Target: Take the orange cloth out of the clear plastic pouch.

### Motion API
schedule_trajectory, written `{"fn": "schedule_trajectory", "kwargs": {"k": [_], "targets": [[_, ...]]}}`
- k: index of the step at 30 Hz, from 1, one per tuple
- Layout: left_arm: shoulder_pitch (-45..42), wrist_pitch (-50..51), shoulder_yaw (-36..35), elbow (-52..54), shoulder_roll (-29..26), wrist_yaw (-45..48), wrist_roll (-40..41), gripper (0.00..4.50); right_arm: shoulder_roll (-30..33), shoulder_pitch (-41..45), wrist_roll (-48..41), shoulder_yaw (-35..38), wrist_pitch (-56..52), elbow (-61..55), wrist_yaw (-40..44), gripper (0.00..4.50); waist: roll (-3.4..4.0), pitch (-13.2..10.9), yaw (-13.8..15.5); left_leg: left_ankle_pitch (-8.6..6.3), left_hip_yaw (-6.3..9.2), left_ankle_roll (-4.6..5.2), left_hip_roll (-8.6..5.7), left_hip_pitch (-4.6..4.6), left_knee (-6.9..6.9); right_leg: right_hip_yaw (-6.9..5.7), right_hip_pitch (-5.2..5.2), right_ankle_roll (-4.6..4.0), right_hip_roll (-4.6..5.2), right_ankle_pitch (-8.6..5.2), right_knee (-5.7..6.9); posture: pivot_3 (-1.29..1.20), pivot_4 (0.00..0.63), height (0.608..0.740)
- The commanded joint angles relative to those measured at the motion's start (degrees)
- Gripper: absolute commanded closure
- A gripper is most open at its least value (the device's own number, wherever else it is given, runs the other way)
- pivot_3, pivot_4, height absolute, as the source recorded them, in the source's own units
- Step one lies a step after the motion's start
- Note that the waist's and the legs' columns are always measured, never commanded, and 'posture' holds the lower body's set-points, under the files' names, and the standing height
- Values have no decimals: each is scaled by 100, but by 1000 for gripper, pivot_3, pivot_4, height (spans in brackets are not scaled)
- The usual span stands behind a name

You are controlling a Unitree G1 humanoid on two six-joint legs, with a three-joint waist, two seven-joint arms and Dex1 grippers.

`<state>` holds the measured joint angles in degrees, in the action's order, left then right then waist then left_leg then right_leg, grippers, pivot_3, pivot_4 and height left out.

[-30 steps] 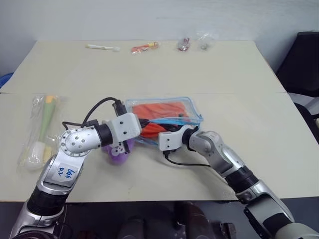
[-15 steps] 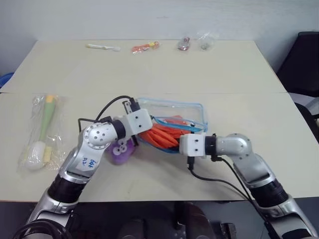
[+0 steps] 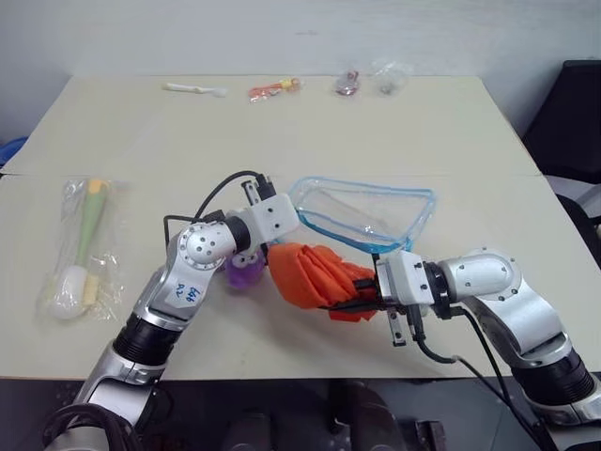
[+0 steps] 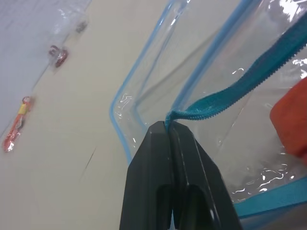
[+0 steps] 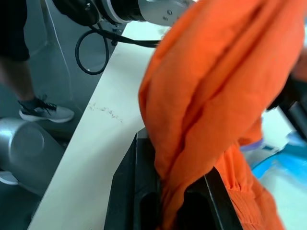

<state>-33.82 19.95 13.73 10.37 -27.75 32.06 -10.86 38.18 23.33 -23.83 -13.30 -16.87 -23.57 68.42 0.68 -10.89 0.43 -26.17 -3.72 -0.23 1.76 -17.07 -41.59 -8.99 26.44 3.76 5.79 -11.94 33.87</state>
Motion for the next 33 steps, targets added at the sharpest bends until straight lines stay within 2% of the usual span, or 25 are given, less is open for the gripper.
{"fn": "schedule_trajectory", "kwargs": {"k": [1,7,11,16,20,23,27,31,33], "targets": [[-233,-11,-270,356,85,-19,169,4500,-127,6,93,-165,-13,218,-40,4466,0,0,20,0,0,0,0,0,-1,0,0,0,0,0,0,0,150,740],[-494,335,-443,613,298,-16,389,4500,-219,86,674,-543,550,700,86,4466,0,0,84,0,0,1,-3,-1,-3,0,0,2,1,1,-1,0,150,740],[-474,297,-248,527,143,4,176,4500,-269,151,746,-445,940,662,129,4466,0,0,81,0,-1,1,-2,0,-4,0,0,2,1,1,-1,0,150,740],[-398,285,-52,152,-11,18,-75,4500,20,264,-127,80,472,-26,407,4466,0,0,88,0,0,1,-2,-1,-4,0,1,2,0,1,-1,0,150,740],[-226,172,-62,113,-214,244,-36,4500,484,568,-1144,832,-587,-387,288,4466,0,0,96,0,2,1,-2,-2,-9,-2,0,2,0,2,-1,0,150,740],[23,422,-227,508,-498,568,117,3851,826,753,-1626,1414,-1060,-298,202,4500,0,0,95,0,2,1,-1,-3,-10,-1,1,2,1,2,0,0,150,740],[538,861,-547,1449,-959,1076,518,2618,1255,957,-2091,2122,-1573,-2,92,4500,-2,-2,94,-1,2,1,2,-8,-9,-1,4,2,1,1,-3,0,150,740],[1000,1661,-1166,2252,-1590,1696,1161,1301,1758,1381,-1758,2607,-1514,960,-4,4500,-2,-2,93,-1,1,2,1,-7,-10,2,3,1,4,2,-1,0,150,740],[1023,2246,-1579,2445,-1701,1945,1780,613,1912,1488,-1461,2663,-1252,1460,9,4500,-2,-2,112,-1,1,2,1,-7,-10,2,3,1,5,2,-2,0,150,740]]}}
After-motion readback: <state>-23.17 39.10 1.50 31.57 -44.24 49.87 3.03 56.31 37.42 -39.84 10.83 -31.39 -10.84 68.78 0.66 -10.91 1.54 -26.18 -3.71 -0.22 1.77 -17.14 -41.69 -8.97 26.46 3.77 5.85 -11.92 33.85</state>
